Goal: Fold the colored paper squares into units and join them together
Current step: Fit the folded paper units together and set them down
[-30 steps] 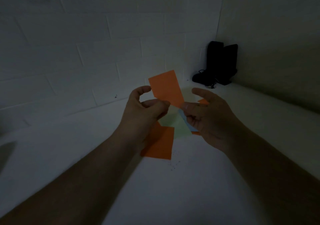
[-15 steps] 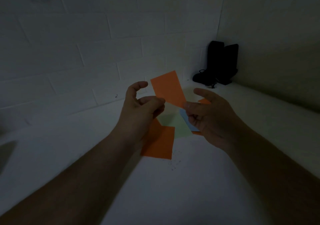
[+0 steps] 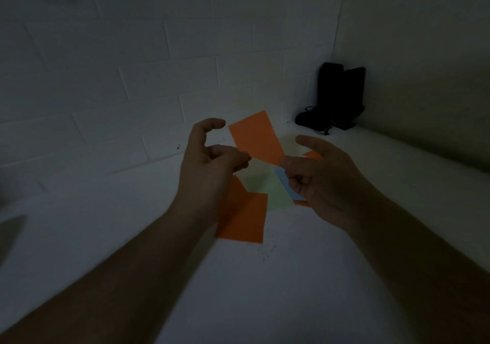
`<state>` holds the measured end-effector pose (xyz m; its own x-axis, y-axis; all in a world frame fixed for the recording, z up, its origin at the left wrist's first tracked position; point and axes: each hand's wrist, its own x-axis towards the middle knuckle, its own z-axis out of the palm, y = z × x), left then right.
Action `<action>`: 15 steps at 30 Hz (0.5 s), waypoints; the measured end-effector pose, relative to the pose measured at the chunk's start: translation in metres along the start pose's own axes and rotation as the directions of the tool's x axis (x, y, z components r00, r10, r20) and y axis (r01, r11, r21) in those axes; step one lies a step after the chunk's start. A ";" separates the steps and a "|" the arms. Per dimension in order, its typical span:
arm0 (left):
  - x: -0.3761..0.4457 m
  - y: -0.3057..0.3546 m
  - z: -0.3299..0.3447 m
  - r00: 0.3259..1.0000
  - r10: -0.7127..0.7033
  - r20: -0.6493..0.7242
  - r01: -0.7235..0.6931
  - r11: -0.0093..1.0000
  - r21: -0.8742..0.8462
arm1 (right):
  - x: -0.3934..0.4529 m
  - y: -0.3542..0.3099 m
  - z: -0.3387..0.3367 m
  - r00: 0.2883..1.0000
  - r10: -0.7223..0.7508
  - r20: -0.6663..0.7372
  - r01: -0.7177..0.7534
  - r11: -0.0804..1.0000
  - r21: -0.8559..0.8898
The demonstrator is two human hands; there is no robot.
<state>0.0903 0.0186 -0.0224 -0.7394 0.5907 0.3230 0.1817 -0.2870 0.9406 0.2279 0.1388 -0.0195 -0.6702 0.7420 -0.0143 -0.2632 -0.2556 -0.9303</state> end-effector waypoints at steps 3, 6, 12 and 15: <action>-0.001 0.000 -0.001 1.000 0.011 0.008 -0.011 1.000 0.002 | 0.000 0.000 -0.001 1.000 0.010 0.002 -0.010 1.000 0.003; 0.000 -0.002 0.000 1.000 0.012 0.027 -0.012 1.000 0.010 | 0.000 -0.001 -0.001 1.000 0.020 0.006 -0.020 1.000 0.015; -0.007 -0.003 0.007 0.991 -0.075 0.112 0.073 0.997 0.016 | 0.001 -0.001 0.000 1.000 0.026 -0.006 -0.026 0.999 0.044; -0.012 -0.006 0.012 0.986 -0.045 0.158 0.033 0.996 0.078 | 0.001 0.003 0.000 0.999 0.022 0.031 -0.022 1.000 -0.003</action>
<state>0.1054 0.0220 -0.0304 -0.6352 0.7145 0.2932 0.2075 -0.2078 0.9559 0.2262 0.1385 -0.0223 -0.6968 0.7169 -0.0233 -0.2465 -0.2699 -0.9308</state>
